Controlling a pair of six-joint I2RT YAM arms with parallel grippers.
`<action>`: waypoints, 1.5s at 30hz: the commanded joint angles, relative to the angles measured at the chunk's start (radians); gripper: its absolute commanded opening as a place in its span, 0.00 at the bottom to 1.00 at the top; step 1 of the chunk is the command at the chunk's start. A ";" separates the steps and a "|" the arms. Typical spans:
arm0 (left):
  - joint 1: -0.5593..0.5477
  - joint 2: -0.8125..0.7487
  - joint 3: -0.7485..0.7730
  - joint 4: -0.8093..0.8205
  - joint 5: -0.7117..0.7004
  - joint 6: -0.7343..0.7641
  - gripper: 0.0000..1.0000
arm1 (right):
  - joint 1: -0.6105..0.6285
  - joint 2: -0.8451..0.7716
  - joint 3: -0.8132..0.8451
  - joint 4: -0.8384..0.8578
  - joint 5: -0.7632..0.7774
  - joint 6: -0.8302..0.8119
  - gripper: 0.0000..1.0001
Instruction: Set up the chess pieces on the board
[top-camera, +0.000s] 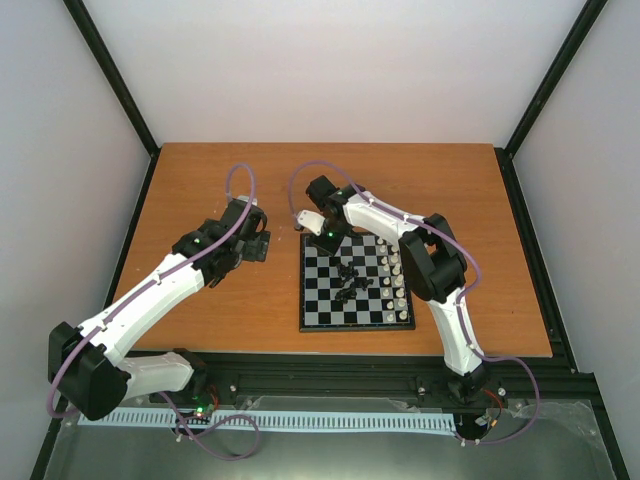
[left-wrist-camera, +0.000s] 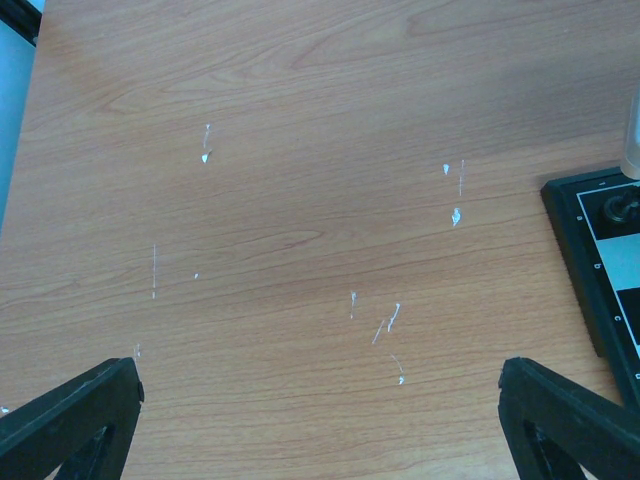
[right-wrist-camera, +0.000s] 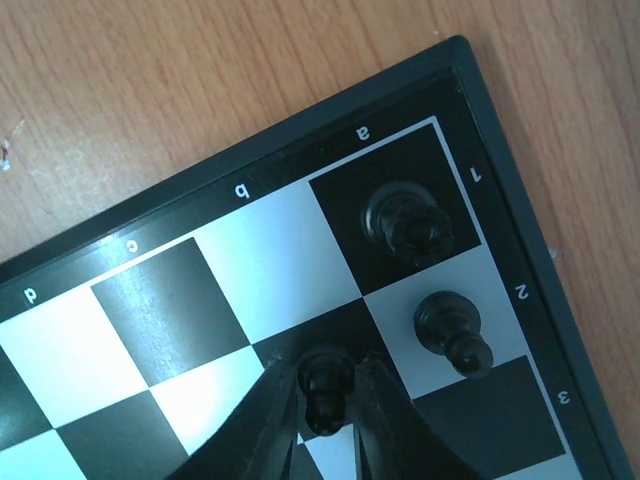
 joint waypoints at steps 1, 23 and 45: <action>0.004 -0.005 0.031 -0.011 -0.004 -0.002 1.00 | 0.003 -0.022 0.008 -0.003 0.004 0.015 0.18; 0.004 -0.007 0.027 0.002 0.055 0.017 1.00 | -0.096 -0.527 -0.494 0.084 0.038 -0.007 0.20; 0.004 0.055 0.037 -0.004 0.054 0.032 1.00 | -0.111 -0.403 -0.501 0.130 -0.019 -0.004 0.27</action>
